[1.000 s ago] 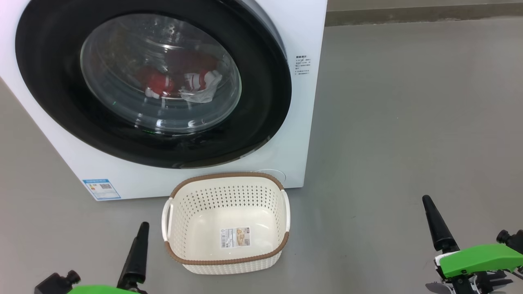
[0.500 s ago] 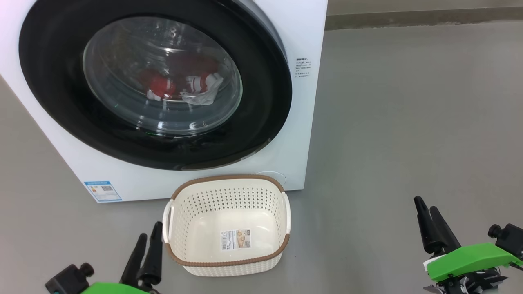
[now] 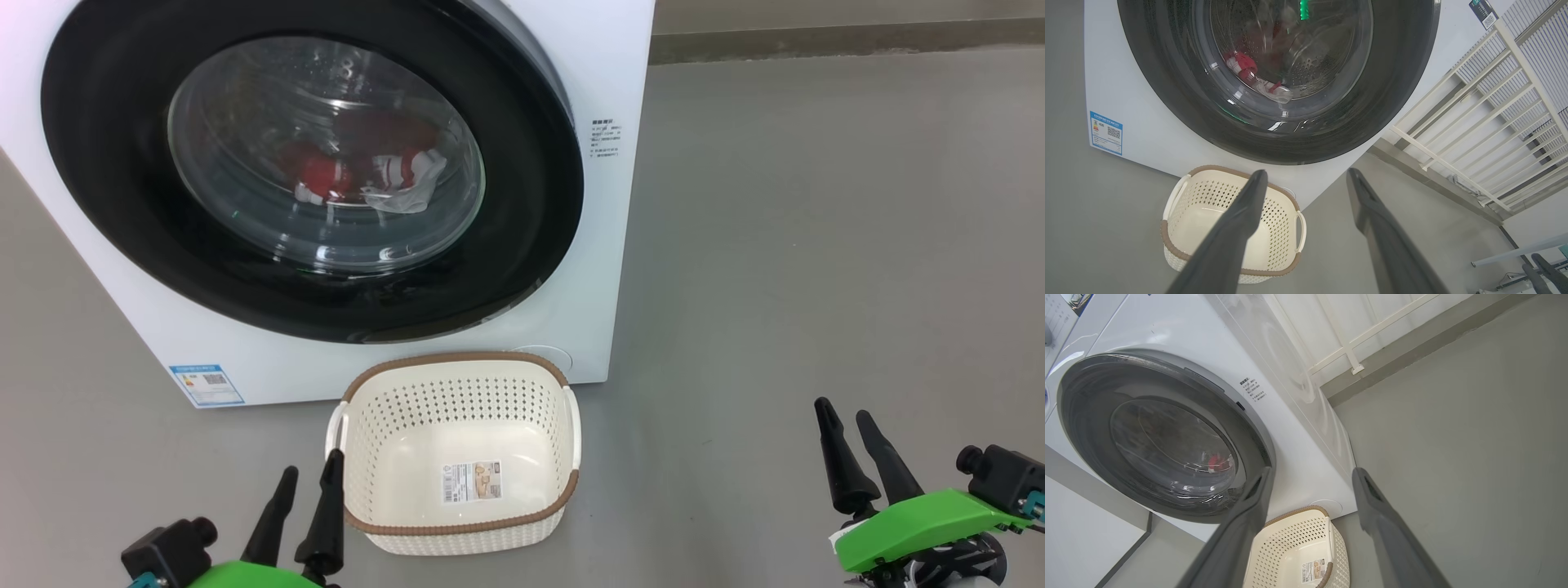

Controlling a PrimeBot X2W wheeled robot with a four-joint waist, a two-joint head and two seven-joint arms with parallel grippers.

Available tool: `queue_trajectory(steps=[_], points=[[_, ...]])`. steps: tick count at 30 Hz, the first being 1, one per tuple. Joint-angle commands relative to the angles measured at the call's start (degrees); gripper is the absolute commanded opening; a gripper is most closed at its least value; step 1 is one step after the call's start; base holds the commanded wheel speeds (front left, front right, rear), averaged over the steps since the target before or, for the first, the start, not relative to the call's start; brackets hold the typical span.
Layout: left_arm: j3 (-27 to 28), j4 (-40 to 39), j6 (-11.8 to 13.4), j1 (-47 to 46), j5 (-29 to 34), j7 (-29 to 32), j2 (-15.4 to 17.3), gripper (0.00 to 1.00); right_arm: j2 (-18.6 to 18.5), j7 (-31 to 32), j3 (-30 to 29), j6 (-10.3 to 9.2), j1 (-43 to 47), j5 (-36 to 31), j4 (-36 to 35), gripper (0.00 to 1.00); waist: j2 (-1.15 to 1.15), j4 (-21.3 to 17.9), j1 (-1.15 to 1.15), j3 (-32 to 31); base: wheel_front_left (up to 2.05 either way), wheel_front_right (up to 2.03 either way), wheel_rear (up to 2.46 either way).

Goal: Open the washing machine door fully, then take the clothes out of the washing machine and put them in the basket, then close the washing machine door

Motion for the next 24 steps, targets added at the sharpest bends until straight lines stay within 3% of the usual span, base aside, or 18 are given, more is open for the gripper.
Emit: queue_trajectory(steps=[1, 24], points=[[0.84, -1.06, 0.50, -2.69, 2.02, -0.85, 0.84, 1.00, -1.06, -0.89, 0.83, 0.02, -1.89, -1.77, -1.32, 1.00, 0.00, 0.02, -0.01, -0.01, 0.00, 0.00, 0.00], [-0.77, 3.52, 3.74, -4.54, 17.27, -4.72, 1.22, 1.00, -1.13, -4.76, 2.45, 0.03, -1.76, -17.54, 0.12, 1.00, 0.00, 0.41, -0.01, -0.71, 0.00, 0.00, 0.00]])
